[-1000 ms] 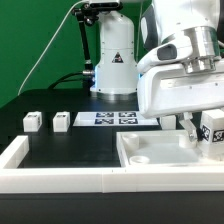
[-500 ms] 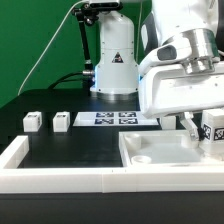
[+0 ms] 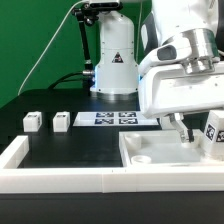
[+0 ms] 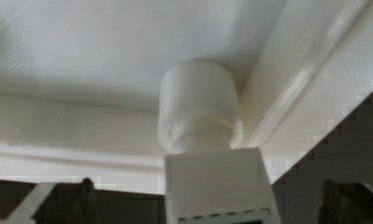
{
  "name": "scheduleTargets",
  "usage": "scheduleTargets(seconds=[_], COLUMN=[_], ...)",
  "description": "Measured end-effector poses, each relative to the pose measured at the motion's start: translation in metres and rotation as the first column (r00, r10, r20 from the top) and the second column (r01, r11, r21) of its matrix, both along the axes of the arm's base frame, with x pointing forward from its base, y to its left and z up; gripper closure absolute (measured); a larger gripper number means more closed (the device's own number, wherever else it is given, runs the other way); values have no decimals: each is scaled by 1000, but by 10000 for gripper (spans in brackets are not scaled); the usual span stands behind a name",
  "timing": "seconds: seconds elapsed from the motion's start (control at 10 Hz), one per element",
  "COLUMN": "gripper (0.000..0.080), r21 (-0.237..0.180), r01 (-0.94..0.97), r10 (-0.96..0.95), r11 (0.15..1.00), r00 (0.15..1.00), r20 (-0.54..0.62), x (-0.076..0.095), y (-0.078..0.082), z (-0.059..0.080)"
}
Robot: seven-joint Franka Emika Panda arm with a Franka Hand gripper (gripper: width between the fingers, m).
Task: Assemble square table
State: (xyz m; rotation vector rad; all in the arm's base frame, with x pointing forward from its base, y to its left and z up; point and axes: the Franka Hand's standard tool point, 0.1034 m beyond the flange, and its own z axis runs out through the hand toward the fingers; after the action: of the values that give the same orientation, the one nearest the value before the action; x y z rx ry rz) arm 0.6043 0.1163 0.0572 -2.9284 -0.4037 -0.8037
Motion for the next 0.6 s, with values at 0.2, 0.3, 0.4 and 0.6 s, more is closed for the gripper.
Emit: scheduleTargets(seconds=[0.2, 0.3, 0.4, 0.6], gripper=[151, 151, 150, 150], r21=[0, 0, -1, -4], r01=[0, -1, -5, -10], r10=[0, 1, 5, 10], r11=[1000, 1000, 1000, 1000], r00=[1000, 1000, 1000, 1000], r20=[0, -1, -4, -8], x=[0, 0, 1, 6], y=[0, 0, 1, 2], z=[0, 1, 8, 25])
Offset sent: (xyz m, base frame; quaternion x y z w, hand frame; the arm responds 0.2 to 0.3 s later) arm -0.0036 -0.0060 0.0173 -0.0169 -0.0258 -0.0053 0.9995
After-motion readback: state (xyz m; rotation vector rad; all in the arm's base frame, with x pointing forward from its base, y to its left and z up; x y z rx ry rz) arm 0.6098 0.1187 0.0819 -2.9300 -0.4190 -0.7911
